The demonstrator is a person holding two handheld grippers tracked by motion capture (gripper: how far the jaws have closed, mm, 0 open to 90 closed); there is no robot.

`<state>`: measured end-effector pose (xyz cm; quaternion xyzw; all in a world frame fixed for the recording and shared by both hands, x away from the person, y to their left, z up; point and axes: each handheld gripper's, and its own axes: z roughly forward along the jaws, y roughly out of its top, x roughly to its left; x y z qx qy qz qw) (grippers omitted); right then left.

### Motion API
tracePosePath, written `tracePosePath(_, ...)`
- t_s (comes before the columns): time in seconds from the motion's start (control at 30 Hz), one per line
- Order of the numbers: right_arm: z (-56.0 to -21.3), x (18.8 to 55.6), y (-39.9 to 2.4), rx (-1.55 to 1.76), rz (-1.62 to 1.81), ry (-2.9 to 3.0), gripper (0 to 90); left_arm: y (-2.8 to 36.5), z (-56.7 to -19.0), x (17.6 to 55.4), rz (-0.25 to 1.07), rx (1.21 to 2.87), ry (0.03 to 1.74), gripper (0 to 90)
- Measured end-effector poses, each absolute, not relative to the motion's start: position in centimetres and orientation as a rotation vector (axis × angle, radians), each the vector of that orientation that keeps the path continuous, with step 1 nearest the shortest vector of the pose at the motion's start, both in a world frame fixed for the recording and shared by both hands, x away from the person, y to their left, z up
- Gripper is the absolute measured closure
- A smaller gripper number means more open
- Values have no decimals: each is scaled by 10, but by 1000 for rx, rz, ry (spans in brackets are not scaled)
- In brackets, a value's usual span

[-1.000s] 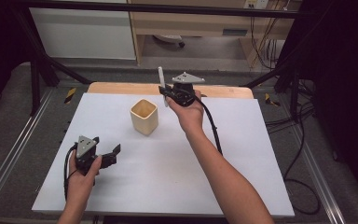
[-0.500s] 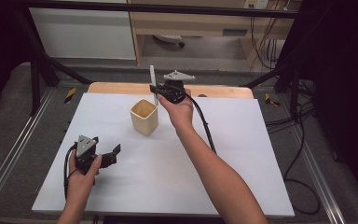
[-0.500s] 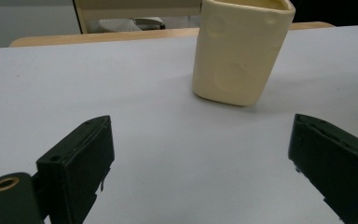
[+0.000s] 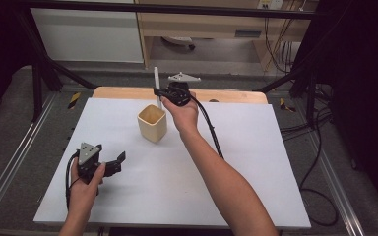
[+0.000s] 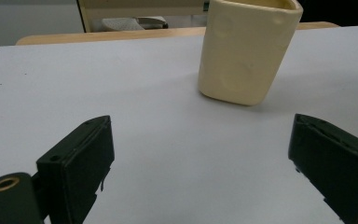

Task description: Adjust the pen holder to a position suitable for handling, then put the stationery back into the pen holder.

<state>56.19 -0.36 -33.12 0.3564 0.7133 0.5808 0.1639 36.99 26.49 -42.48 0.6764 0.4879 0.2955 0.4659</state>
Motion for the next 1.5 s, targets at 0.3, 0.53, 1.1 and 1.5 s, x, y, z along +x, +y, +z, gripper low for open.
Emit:
tracePosePath(0.3, -337, 568, 5, 1027, 1646, 2040, 785, 264, -425, 371, 713, 1670, 1198, 71)
tracePosePath(0.53, -341, 570, 14, 1025, 1641, 2060, 785, 263, -426, 371, 714, 1680, 1192, 69)
tracePosePath(1.1, -344, 566, 26, 1001, 1600, 2099, 785, 263, -426, 369, 711, 1688, 1193, 69)
tracePosePath(1.5, -349, 565, 27, 1000, 1561, 2129, 785, 263, -426, 370, 707, 1688, 1193, 69)
